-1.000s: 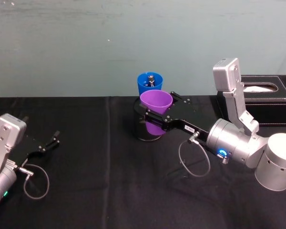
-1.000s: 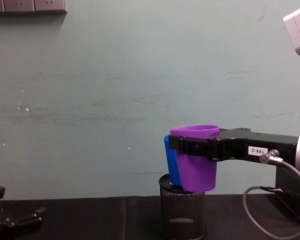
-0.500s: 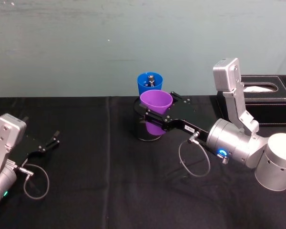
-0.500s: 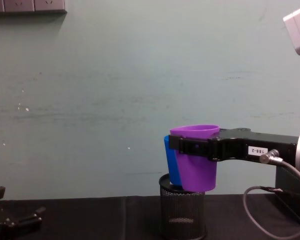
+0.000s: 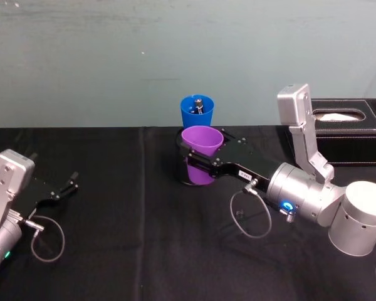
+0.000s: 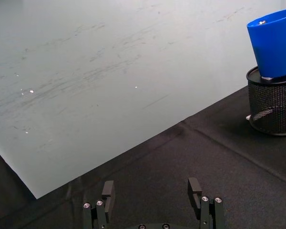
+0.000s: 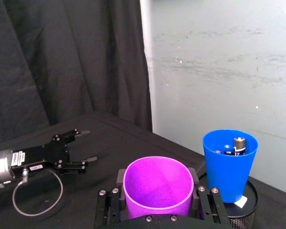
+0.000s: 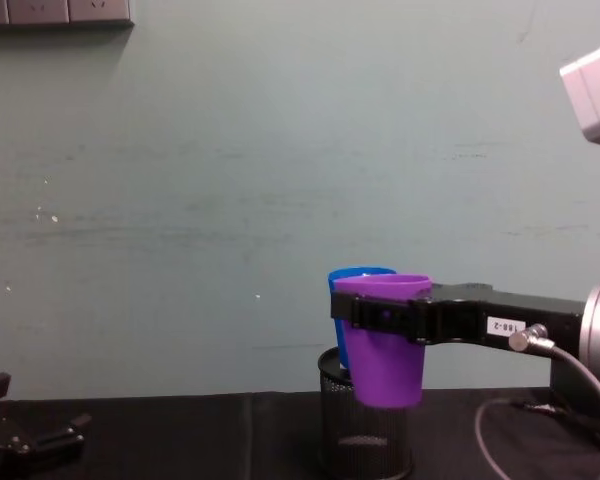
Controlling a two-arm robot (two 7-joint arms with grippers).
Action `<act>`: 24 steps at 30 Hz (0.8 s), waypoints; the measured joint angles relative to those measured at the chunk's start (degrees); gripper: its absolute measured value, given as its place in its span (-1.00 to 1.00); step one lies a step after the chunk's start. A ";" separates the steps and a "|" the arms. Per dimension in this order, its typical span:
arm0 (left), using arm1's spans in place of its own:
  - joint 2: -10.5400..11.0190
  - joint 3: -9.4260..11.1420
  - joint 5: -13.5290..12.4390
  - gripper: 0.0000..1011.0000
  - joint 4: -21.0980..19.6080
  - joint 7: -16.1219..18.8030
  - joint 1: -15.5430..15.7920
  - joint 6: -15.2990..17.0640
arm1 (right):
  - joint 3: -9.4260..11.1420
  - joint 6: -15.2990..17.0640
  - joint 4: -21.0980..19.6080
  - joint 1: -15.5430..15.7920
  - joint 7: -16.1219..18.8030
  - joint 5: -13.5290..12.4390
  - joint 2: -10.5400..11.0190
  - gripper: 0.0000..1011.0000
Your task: Pick up one cup with a gripper and tap it against the other cup.
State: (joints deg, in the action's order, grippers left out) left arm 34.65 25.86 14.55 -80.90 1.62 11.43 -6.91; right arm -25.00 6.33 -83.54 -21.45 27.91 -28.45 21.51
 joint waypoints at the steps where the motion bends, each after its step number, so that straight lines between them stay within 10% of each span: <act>1: 0.00 0.00 0.00 0.98 0.00 0.00 0.00 0.00 | -0.05 0.00 0.18 -0.05 -0.05 -0.11 -0.07 0.45; 24: 0.00 0.00 0.00 0.98 0.00 0.00 0.00 0.00 | -2.70 -2.01 10.60 -7.27 -1.20 2.79 -3.59 0.45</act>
State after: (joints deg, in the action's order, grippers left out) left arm 34.65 25.86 14.55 -80.90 1.62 11.43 -6.91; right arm -27.70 4.31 -72.94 -28.72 26.71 -25.67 17.92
